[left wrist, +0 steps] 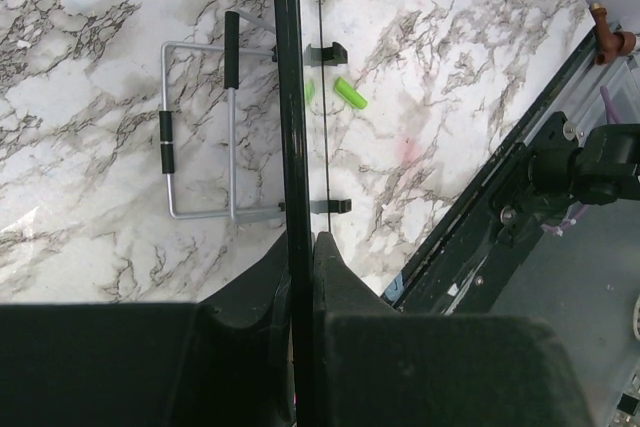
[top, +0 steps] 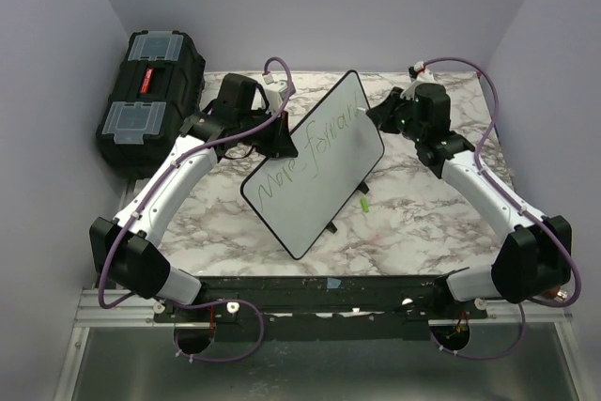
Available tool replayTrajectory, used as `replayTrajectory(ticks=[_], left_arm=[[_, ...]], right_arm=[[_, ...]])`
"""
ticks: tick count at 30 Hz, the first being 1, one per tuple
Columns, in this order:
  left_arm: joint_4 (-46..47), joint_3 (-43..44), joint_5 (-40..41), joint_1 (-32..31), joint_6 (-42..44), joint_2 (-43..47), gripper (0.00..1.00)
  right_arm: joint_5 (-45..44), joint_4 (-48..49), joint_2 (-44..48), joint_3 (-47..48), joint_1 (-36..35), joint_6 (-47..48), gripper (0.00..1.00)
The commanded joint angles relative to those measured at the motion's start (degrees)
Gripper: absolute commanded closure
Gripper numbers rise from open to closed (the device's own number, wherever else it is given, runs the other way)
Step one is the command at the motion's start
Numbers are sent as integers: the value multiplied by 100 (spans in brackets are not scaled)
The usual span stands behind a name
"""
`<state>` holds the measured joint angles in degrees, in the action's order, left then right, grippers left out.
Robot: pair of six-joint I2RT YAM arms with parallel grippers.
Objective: Write a sentence on the whiteboard
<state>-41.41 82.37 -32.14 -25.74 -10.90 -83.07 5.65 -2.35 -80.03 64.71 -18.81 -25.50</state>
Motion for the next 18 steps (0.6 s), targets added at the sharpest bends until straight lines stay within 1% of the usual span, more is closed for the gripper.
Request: replayTrajectory(ticks=[1, 12, 18], left_arm=[[-109, -195, 138, -169, 791, -106, 100], [-104, -195, 132, -164, 790, -106, 100], [-102, -196, 147, -169, 780, -114, 100]], right_arm=[[94, -11, 161, -325, -43, -47, 99], [50, -29, 220, -389, -43, -42, 99], [-54, -272, 390, -286, -39, 17, 99]])
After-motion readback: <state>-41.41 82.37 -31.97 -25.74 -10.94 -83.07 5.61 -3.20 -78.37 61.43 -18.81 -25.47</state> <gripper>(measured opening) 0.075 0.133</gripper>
